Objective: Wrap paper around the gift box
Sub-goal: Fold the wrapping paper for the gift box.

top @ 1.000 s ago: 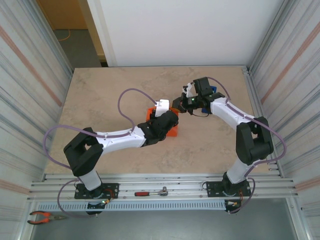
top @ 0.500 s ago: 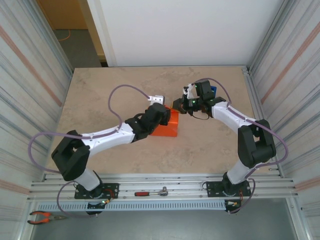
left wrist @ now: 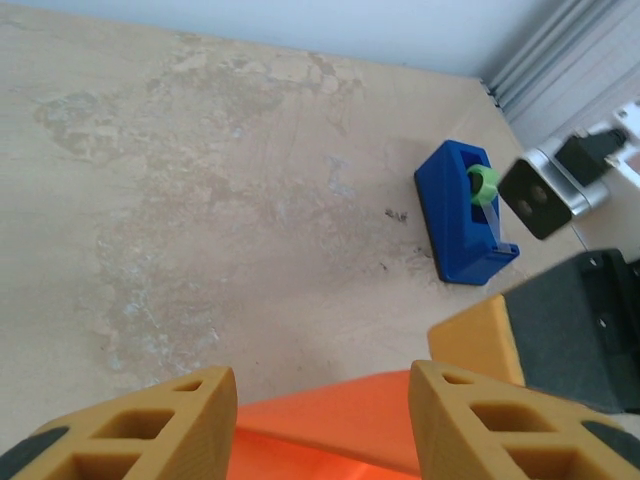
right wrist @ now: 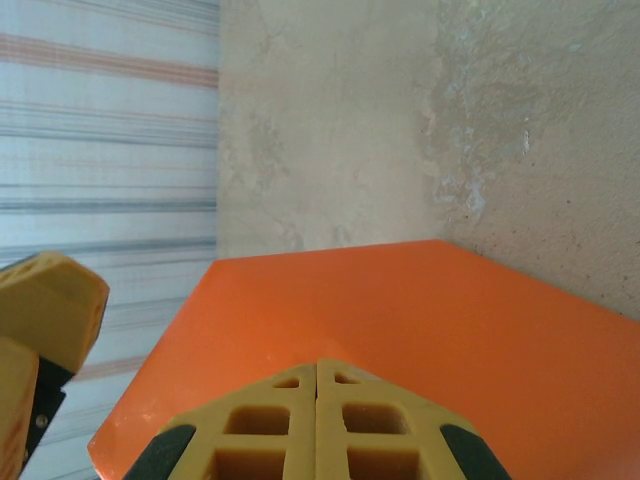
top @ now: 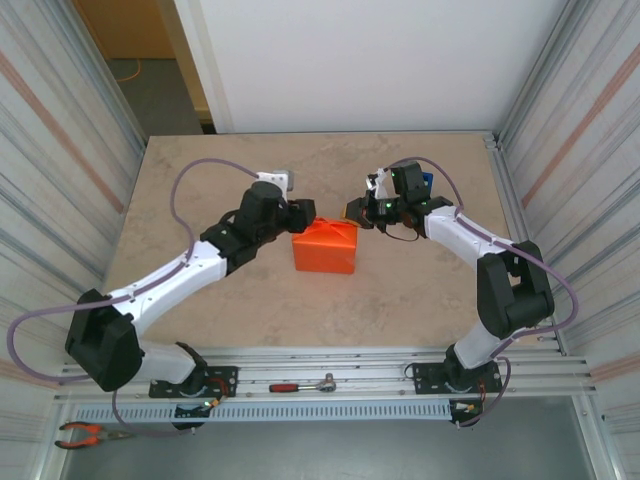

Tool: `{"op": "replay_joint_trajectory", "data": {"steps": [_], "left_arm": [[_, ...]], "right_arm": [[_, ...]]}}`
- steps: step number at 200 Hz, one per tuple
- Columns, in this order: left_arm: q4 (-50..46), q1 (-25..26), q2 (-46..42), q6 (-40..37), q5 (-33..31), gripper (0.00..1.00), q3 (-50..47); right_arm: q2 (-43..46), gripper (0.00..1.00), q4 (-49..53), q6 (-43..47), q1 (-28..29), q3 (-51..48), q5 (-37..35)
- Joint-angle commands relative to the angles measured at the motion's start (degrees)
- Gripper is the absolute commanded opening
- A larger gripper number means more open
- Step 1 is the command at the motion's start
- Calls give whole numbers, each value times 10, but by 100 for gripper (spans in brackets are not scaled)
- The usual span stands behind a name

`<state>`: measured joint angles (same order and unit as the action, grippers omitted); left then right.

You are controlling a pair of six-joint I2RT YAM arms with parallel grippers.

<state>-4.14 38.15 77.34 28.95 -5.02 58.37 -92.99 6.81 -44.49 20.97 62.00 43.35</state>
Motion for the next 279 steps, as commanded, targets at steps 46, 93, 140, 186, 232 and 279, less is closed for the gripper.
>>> {"op": "replay_joint_trajectory", "data": {"steps": [46, 93, 140, 186, 232, 279], "left_arm": [[-53, -83, 95, -41, 114, 42, 104], [-134, -86, 211, -94, 203, 32, 218], [-196, -79, 250, -153, 271, 32, 271], [-263, -77, 266, -203, 321, 32, 306], [-317, -69, 270, -241, 344, 32, 324], [-368, -54, 279, -277, 346, 33, 341]], "right_arm": [[-29, 0, 119, 13, 8, -49, -28], [-31, 0, 119, 14, 9, -51, -29], [-31, 0, 121, 15, 8, -52, -31], [-33, 0, 121, 15, 8, -50, -32], [-33, 0, 124, 15, 8, -49, -35], [-32, 0, 126, 15, 10, -49, -38]]}}
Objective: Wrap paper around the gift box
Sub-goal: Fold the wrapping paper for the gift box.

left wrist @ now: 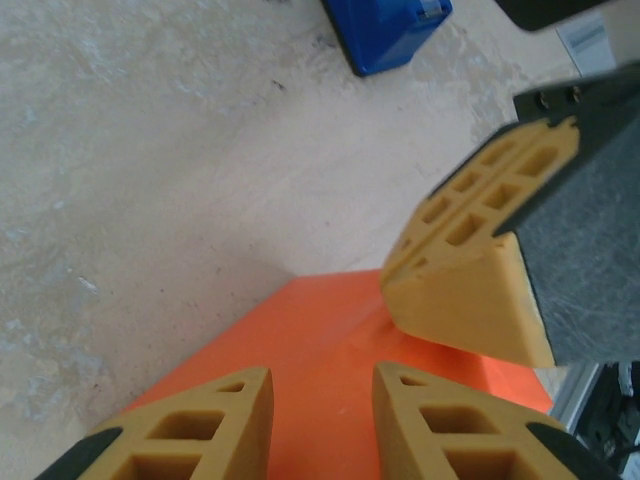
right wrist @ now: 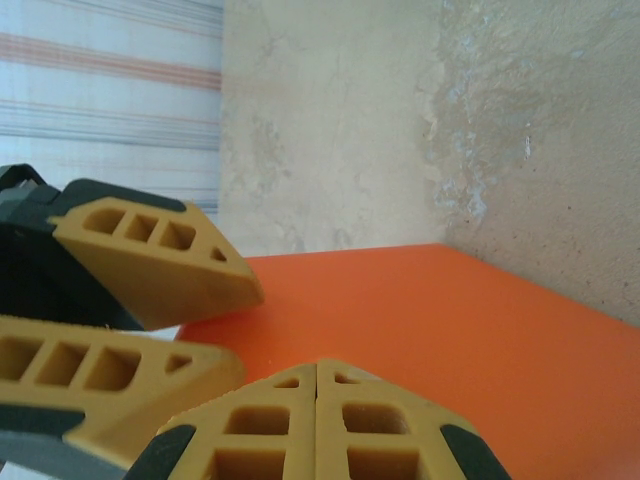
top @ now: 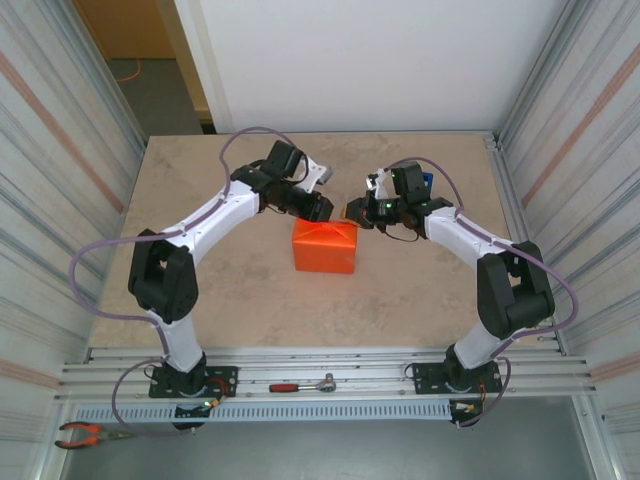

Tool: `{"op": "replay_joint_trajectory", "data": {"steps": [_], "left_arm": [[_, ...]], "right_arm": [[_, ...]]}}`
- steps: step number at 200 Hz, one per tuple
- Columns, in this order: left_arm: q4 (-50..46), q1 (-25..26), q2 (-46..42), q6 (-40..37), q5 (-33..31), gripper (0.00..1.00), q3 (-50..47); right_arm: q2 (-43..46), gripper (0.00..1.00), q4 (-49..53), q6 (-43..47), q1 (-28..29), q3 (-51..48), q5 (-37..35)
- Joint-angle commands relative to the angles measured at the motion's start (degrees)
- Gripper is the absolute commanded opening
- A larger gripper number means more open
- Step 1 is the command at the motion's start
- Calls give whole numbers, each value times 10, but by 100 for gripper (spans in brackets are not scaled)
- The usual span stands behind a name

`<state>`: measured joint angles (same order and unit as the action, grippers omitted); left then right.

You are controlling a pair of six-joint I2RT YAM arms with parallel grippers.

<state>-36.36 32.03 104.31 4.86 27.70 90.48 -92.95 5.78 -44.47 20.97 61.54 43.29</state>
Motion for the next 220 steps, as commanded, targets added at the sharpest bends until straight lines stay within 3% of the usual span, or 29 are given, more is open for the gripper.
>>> {"op": "replay_joint_trajectory", "data": {"steps": [1, 121, 169, 220], "left_arm": [[-46, 7, 9, -37, 19, 33, 21], [-90, 33, -8, -73, -25, 33, -2], [-41, 42, -59, -67, -93, 32, -54], [-18, 44, -91, -62, -116, 33, -78]], "right_arm": [[-33, 0, 137, 15, 10, -44, -37], [-31, 0, 139, 15, 9, -48, -46], [-30, 0, 142, 15, 10, -48, -48], [-31, 0, 142, 13, 11, -48, -49]]}}
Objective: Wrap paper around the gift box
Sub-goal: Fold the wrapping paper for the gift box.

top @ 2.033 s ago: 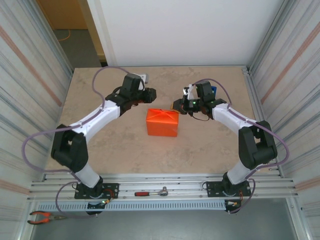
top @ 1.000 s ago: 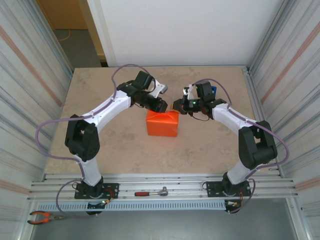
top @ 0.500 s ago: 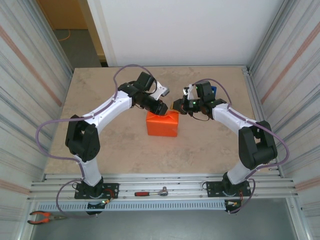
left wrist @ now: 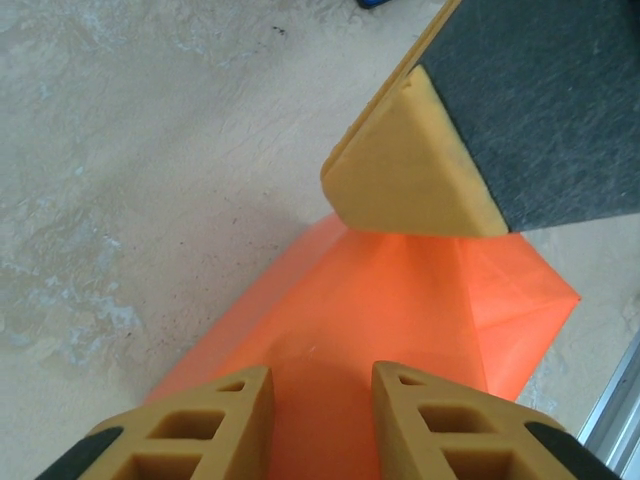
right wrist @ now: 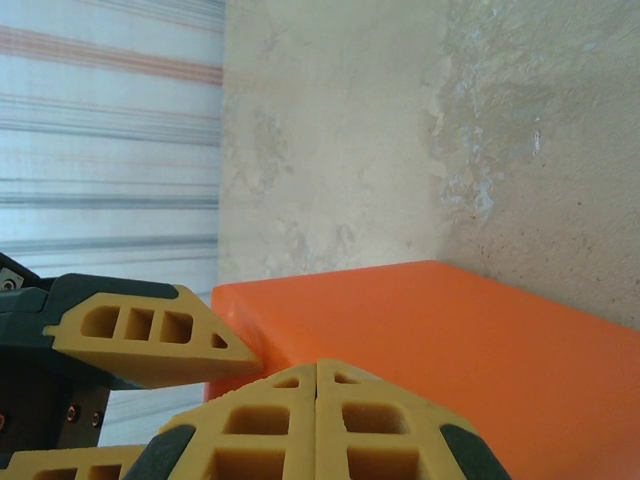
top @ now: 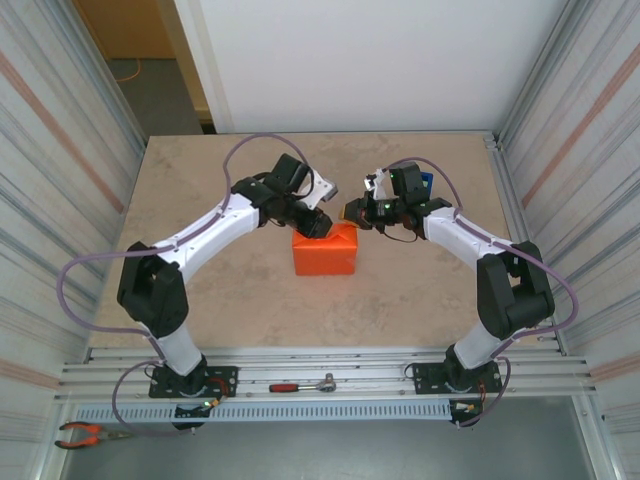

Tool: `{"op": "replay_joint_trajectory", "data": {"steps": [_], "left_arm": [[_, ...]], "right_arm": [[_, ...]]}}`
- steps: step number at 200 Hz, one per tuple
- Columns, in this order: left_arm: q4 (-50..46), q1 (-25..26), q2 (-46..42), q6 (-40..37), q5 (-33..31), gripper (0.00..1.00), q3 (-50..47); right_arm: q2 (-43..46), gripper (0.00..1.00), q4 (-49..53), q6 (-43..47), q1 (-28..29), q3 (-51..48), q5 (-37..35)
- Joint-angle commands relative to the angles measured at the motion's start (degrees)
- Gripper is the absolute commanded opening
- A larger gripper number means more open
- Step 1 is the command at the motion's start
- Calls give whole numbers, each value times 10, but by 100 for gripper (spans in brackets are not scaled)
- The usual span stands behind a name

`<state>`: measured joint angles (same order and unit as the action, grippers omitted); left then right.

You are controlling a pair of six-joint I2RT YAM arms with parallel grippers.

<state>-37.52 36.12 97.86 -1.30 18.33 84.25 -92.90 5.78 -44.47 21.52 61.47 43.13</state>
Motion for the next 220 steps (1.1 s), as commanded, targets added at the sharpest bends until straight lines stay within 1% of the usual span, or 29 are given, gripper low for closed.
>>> {"op": "replay_joint_trajectory", "data": {"steps": [1, 41, 63, 87, 114, 139, 173, 200, 220], "left_arm": [[-6, 3, -27, 0, -23, 32, -17], [-5, 10, -29, -1, -19, 32, -25], [-6, 21, -32, -8, -27, 32, -33], [-6, 32, -42, -22, -53, 32, -48], [8, 55, -58, -46, -108, 32, -72], [23, 75, -69, -65, -157, 32, -93], [46, 101, -74, -82, -203, 32, -118], [56, 108, -73, -83, -215, 32, -127], [62, 109, -74, -82, -216, 31, -131]], "right_arm": [[-32, 0, 142, 14, 5, -46, -48], [-32, 0, 143, 13, 6, -47, -49], [-32, 0, 143, 13, 5, -47, -49], [-31, 0, 144, 12, 6, -45, -49], [-33, 0, 154, 15, 6, -28, -48], [-36, 0, 172, 20, 3, 5, -48], [-32, 0, 204, 30, -1, 72, -44], [-11, 0, 231, 34, -1, 113, -49], [5, 0, 237, 32, 6, 121, -50]]}}
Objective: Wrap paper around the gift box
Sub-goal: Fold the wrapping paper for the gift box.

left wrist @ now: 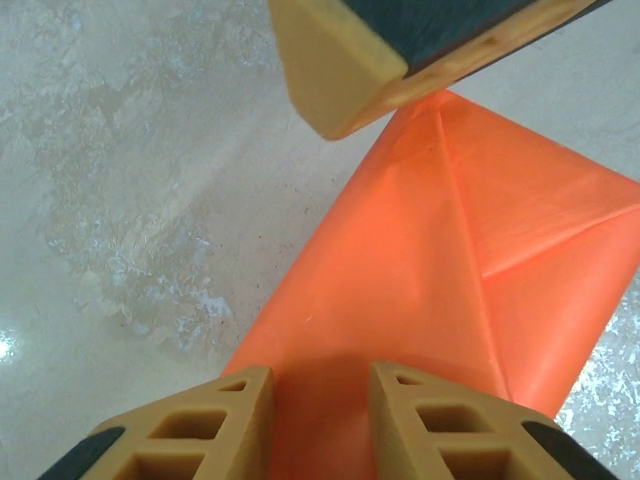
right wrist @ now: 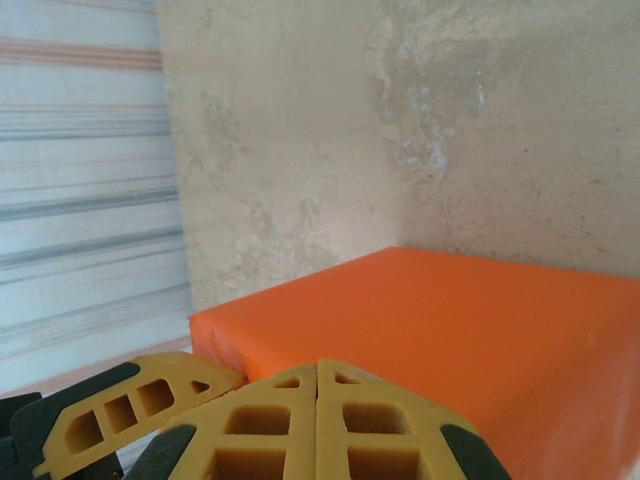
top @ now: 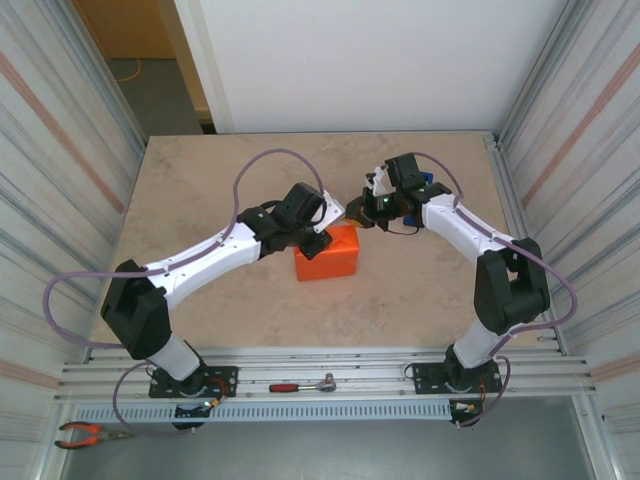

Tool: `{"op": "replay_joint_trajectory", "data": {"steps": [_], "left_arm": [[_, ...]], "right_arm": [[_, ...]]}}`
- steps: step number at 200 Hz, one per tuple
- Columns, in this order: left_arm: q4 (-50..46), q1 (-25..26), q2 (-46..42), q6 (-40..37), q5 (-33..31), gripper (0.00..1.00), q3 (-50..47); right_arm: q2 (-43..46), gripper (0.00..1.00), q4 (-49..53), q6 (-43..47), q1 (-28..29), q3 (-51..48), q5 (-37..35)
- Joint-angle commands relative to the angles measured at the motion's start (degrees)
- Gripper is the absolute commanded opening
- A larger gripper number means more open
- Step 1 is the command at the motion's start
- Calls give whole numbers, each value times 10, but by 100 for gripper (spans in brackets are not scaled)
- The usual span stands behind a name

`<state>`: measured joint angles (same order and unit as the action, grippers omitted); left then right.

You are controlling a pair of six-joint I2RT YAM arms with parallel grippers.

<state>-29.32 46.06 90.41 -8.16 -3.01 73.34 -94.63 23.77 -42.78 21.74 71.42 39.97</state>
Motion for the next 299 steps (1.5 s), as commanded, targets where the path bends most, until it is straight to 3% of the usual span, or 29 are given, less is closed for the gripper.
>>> {"op": "replay_joint_trajectory", "data": {"steps": [1, 136, 151, 186, 208, 243, 299], "left_arm": [[-20, 10, 0, -14, -2, 31, -22], [-10, 10, -21, -11, 8, 30, -25], [-19, -10, -31, 4, 43, 30, -7], [-29, -102, -55, 71, 212, 31, 24], [-44, -136, -53, 98, 286, 31, 40], [-57, -138, -47, 104, 325, 31, 42], [-58, -113, -40, 96, 316, 30, 24]], "right_arm": [[23, 0, 58, 15, 4, 22, -18], [47, 0, 20, -16, 78, -53, -36], [49, 0, 16, -14, 76, -70, -38], [60, 0, 9, -13, 69, -96, -40], [64, 0, 5, -13, 64, -103, -40], [65, 0, 1, -14, 62, -108, -39], [64, 0, -3, -16, 61, -111, -39]]}}
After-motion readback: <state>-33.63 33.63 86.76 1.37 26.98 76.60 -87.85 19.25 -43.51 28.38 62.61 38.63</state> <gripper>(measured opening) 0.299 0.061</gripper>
